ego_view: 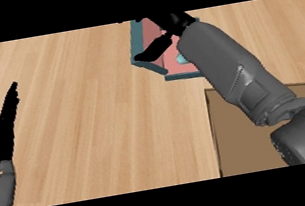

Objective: Pick the cupcake from the tray and place it in the cardboard box

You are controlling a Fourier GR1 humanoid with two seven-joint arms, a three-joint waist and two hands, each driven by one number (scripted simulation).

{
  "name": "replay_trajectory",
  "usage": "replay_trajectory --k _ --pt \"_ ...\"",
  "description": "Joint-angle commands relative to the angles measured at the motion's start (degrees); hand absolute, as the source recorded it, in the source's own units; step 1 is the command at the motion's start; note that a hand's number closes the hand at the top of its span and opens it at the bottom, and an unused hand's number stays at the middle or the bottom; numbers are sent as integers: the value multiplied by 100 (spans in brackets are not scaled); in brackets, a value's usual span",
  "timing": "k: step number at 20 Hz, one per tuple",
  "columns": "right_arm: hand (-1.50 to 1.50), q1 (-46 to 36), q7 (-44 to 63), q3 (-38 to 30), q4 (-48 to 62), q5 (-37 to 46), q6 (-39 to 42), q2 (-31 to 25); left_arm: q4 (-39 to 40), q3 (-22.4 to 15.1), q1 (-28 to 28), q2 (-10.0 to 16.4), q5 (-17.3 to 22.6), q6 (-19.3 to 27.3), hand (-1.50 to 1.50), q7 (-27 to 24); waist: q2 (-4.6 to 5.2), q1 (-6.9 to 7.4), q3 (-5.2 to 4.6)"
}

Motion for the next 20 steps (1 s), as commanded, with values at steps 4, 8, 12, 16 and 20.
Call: replay_trajectory --k 4,8,12,16,20 --pt "-150 186 -567 -578 -253 -567 -201 -51 94 22 97 -35 19 -10 0 -194 16 -9 1" --pt "-150 144 -694 -1088 -292 -1073 118 -347 35 106 -97 115 31 -75 0 56 7 -25 8" --pt "-150 119 -658 -1424 -257 -1384 435 -795 -45 52 -81 44 -19 -10 0 16 34 39 9" --pt "-150 277 -792 -1576 -178 -1531 1162 -1451 -139 -2 115 -19 -7 -37 0 -96 39 42 12" --pt "-150 431 -749 -1670 -147 -1589 1353 -1965 13 96 -62 91 42 -118 0 -9 81 26 14"
